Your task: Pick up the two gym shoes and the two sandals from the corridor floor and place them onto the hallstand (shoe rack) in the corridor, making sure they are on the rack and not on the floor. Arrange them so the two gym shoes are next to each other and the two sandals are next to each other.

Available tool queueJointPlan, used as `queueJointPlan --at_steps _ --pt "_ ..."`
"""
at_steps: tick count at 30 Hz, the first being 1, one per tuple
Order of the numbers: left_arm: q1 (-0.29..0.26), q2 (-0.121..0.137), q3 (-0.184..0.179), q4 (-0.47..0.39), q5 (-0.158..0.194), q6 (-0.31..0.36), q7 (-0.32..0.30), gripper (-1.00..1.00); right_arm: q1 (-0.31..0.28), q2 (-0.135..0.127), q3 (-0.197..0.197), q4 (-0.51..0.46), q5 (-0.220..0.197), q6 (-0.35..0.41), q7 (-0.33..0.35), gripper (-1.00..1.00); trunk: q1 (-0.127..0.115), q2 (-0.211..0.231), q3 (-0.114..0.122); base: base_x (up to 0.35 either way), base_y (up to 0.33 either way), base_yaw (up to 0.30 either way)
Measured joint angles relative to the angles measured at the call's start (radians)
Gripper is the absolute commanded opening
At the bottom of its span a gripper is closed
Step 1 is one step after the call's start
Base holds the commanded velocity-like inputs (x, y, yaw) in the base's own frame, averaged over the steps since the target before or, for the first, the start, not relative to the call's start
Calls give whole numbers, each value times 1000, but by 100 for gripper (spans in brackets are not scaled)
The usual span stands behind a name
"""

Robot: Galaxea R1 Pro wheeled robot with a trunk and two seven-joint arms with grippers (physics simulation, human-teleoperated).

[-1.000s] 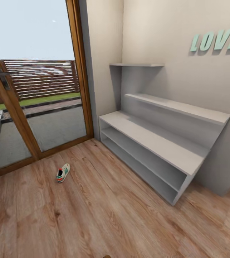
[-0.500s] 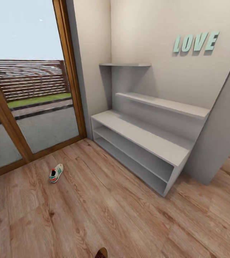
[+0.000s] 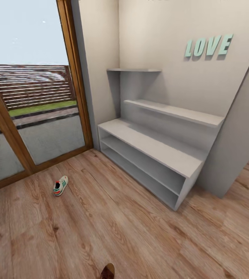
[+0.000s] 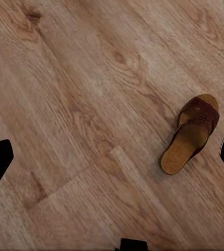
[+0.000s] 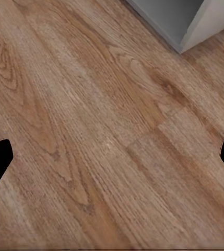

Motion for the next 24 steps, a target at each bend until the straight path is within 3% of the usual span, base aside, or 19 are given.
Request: queueJointPlan --at_steps 24 --pt "0 0 0 0 0 -1 0 100 0 -1 1 0 4 -3 3 100 0 0 0 -14 -9 0"
